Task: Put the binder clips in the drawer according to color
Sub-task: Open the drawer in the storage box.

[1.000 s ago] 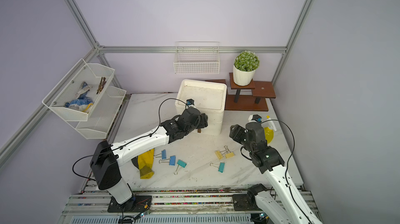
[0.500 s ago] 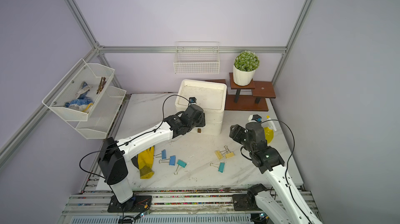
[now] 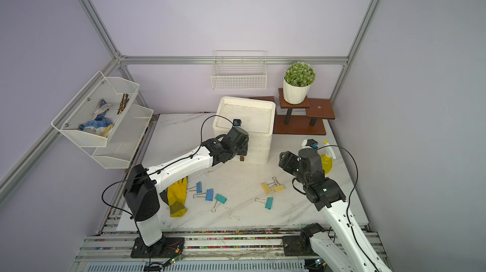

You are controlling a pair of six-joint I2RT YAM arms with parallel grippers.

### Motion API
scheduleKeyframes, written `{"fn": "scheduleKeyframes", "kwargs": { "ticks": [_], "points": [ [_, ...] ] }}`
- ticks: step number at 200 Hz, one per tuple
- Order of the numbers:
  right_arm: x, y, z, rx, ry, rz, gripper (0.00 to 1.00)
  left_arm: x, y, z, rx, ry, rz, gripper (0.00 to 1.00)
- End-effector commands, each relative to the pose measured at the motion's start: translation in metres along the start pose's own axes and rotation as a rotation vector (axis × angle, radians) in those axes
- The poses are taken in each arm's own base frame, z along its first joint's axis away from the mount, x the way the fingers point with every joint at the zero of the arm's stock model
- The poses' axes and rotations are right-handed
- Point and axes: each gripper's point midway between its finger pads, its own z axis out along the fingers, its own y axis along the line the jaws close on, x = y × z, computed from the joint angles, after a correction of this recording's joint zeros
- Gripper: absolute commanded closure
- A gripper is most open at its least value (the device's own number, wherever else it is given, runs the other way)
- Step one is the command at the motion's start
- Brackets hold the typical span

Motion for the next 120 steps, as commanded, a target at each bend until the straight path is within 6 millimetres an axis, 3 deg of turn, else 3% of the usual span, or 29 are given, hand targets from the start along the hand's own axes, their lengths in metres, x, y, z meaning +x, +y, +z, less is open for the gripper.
{"fn": "scheduleKeyframes", "kwargs": {
  "ticks": [1, 24, 120],
  "points": [
    [-0.004, 0.004, -0.002, -0.011, -0.015, -0.003, 0.29, -0.037, -0.005, -0.007, 0.016, -0.110, -0.015, 0.82],
    [-0.004, 0.004, -0.001, -0.010, -0.015, -0.004, 0.29, -0.040, -0.005, -0.010, 0.022, -0.118, -0.012, 1.00],
    [0.000, -0.001, 0.002, 0.001, -0.009, -0.003, 0.29, -0.041, -0.017, -0.042, 0.066, -0.167, -0.008, 1.00]
  ]
}}
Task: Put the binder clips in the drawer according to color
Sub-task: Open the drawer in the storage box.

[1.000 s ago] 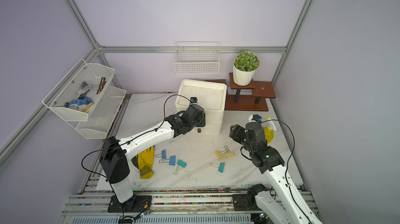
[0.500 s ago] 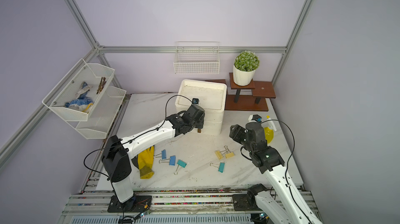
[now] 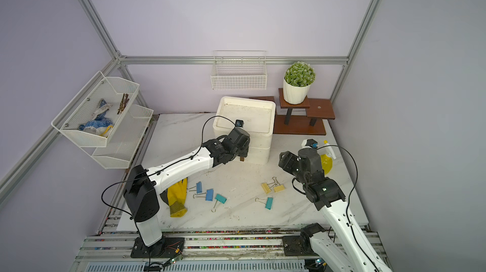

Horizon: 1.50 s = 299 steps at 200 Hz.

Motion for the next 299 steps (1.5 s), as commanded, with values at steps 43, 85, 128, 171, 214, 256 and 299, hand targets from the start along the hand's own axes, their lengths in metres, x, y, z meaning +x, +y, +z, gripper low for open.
{"fn": "scheduleKeyframes", "kwargs": {
  "ticks": [43, 85, 128, 171, 214, 256, 299],
  "points": [
    [-0.001, 0.000, 0.002, -0.004, -0.014, 0.001, 0.29, -0.028, -0.010, -0.054, 0.097, -0.168, -0.085, 1.00],
    [0.001, -0.001, 0.003, -0.007, -0.013, 0.006, 0.30, -0.009, -0.016, -0.075, 0.153, -0.160, -0.090, 1.00],
    [0.002, -0.006, 0.002, 0.017, -0.011, 0.001, 0.30, 0.013, -0.021, -0.099, 0.183, -0.144, -0.103, 1.00],
    [0.011, -0.019, 0.005, 0.075, 0.017, 0.023, 0.30, 0.025, -0.030, -0.124, 0.225, -0.146, -0.114, 1.00],
    [0.032, -0.045, 0.011, 0.179, 0.079, 0.053, 0.31, 0.036, -0.031, -0.142, 0.242, -0.151, -0.131, 1.00],
    [0.056, -0.063, 0.018, 0.227, 0.146, 0.057, 0.26, 0.047, -0.024, -0.142, 0.239, -0.134, -0.153, 1.00],
    [0.091, -0.082, 0.034, 0.282, 0.296, -0.011, 0.18, 0.047, -0.026, -0.145, 0.250, -0.135, -0.161, 0.91]
  ]
}}
